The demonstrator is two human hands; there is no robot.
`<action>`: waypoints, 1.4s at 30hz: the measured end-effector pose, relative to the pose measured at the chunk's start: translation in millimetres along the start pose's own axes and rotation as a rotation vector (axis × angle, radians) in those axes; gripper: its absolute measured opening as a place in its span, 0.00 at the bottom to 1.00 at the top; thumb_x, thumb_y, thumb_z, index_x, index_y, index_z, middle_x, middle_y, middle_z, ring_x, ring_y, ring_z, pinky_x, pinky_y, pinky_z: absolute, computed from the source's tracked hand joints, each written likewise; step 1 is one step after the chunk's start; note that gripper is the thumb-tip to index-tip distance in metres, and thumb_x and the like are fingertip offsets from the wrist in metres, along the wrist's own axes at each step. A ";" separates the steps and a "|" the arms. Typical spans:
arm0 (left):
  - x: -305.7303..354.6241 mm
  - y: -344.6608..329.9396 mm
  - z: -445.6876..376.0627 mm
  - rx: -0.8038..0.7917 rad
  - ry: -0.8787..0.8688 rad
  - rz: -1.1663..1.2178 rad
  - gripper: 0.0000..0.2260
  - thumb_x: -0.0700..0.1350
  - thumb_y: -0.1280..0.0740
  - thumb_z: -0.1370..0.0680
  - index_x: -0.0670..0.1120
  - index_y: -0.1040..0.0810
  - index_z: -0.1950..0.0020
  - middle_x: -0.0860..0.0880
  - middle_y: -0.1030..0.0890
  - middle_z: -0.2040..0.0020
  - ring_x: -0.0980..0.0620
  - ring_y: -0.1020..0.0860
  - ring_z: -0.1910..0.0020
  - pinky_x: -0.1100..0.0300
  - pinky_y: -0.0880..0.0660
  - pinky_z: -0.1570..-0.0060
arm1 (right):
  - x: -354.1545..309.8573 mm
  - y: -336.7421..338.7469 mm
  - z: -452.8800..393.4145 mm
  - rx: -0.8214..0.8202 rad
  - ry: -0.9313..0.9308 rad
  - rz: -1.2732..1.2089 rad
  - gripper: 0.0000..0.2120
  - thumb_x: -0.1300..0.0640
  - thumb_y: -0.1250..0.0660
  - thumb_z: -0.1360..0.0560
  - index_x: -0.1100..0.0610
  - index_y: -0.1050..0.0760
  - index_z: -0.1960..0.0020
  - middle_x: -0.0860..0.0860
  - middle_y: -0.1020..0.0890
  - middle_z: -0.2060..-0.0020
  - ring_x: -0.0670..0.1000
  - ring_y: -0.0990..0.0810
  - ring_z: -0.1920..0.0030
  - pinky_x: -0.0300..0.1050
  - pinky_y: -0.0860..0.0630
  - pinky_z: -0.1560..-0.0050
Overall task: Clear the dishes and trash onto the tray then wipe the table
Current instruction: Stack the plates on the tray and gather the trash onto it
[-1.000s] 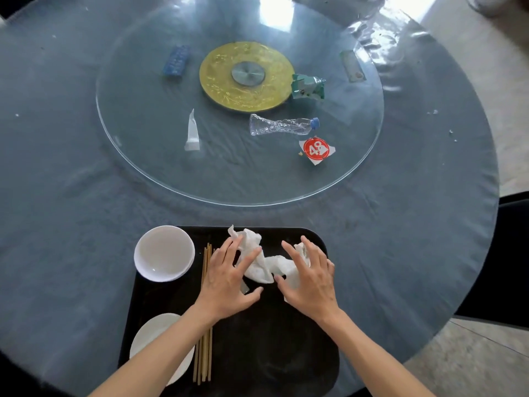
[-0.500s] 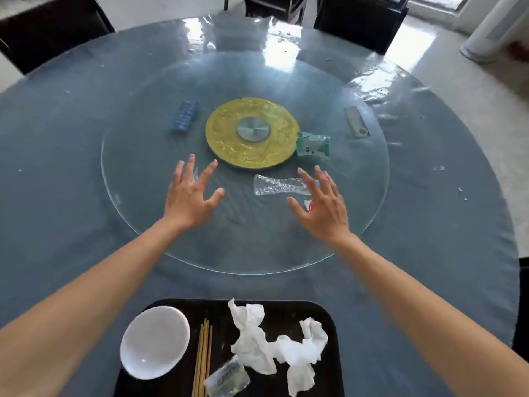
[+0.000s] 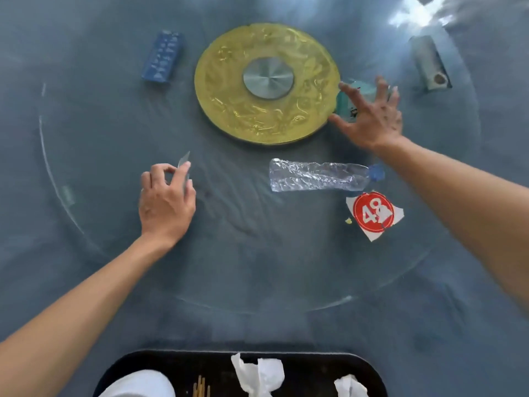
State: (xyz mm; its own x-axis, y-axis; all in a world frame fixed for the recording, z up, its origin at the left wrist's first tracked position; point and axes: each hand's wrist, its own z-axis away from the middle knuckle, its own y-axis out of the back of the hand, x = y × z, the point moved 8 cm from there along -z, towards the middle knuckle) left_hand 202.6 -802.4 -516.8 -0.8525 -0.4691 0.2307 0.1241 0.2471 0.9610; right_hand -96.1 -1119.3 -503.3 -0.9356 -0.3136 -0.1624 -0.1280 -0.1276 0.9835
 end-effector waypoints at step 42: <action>114.4 62.7 362.9 -0.490 -0.211 0.466 0.30 0.45 0.31 0.21 0.50 0.37 0.21 0.48 0.31 0.36 0.52 0.29 0.39 0.62 0.25 0.47 | -47.9 -32.6 527.4 -0.157 0.052 -0.384 0.24 0.36 0.31 0.24 0.41 0.23 0.30 0.52 0.29 0.28 0.56 0.36 0.27 0.61 0.28 0.31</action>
State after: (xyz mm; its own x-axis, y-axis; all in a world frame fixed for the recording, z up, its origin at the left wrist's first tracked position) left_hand -71.4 -532.9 -485.5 -0.7291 -0.2206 0.6478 0.6720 -0.0515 0.7388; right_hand -220.7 -603.9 -485.8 -0.8113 -0.2615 -0.5229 -0.4092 -0.3849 0.8273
